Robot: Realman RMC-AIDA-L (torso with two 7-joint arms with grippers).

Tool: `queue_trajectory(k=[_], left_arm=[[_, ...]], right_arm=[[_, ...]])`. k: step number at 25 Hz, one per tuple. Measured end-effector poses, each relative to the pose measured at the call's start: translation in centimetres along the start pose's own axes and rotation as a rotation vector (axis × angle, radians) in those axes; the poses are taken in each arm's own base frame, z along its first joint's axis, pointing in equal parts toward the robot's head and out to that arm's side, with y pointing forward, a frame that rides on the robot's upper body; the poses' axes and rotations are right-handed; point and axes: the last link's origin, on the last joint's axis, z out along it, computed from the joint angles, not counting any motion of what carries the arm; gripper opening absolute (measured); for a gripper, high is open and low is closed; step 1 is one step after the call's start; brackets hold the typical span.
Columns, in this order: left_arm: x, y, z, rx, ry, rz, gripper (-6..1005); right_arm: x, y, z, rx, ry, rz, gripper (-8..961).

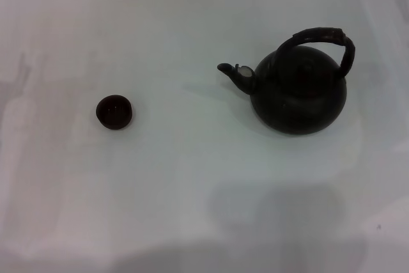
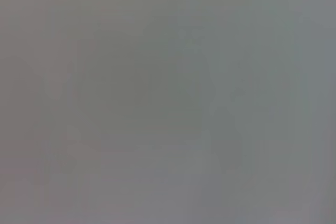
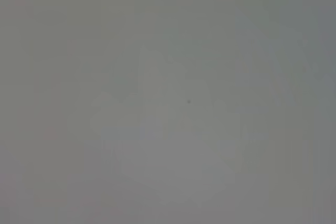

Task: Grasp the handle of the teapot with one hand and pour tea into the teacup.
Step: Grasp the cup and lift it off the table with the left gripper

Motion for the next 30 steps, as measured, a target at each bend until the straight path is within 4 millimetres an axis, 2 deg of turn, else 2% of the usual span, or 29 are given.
queue_trajectory(k=[9,20,30], left_arm=[[-0.1,0.3,0.0,-0.017,-0.004,-0.001,887],[-0.4,3.6,0.9,-0.235,-0.037,0.037,888],[-1.3,5.7,-2.5,-0.380,-0.070,-0.019,888]], right_arm=[[0.2,-0.8,-0.3,0.013,0.003,-0.011,872],[0.2,-0.9,-0.4,0.009,0.003,-0.018,872],[-0.6,-1.1,-0.1,0.015,-0.030,-0.021,873]])
